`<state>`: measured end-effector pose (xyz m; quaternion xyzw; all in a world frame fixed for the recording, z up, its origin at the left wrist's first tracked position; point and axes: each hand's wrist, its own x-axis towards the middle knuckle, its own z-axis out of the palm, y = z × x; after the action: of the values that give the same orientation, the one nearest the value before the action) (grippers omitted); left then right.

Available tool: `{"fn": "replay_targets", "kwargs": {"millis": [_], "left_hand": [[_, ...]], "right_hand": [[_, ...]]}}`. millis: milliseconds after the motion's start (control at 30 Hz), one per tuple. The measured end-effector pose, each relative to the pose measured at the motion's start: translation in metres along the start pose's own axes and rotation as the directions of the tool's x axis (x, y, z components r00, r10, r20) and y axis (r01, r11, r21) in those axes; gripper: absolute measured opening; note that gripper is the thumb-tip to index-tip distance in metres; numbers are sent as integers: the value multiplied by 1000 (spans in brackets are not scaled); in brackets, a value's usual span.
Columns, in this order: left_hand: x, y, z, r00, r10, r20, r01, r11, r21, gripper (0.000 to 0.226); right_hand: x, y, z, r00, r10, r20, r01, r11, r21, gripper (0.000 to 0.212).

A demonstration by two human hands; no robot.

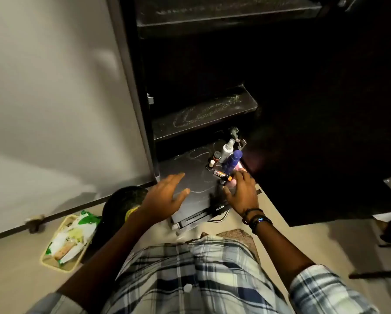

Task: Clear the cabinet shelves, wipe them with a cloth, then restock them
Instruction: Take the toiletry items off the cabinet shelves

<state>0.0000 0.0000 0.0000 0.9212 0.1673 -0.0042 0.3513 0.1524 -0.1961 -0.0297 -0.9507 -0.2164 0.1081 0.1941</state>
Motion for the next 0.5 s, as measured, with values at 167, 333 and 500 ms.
{"fn": "replay_targets", "kwargs": {"millis": [167,333,500], "left_hand": [[33,25,40,985,-152,88,154,988,-23,78],[55,38,87,973,-193,129,194,981,3,68],[88,54,118,969,-218,119,228,971,-76,50]], "right_hand": [[32,34,-6,989,-43,143,59,993,-106,49],[59,57,1,961,-124,247,156,981,-118,33],[67,69,13,944,-188,271,220,971,-93,34]]}}
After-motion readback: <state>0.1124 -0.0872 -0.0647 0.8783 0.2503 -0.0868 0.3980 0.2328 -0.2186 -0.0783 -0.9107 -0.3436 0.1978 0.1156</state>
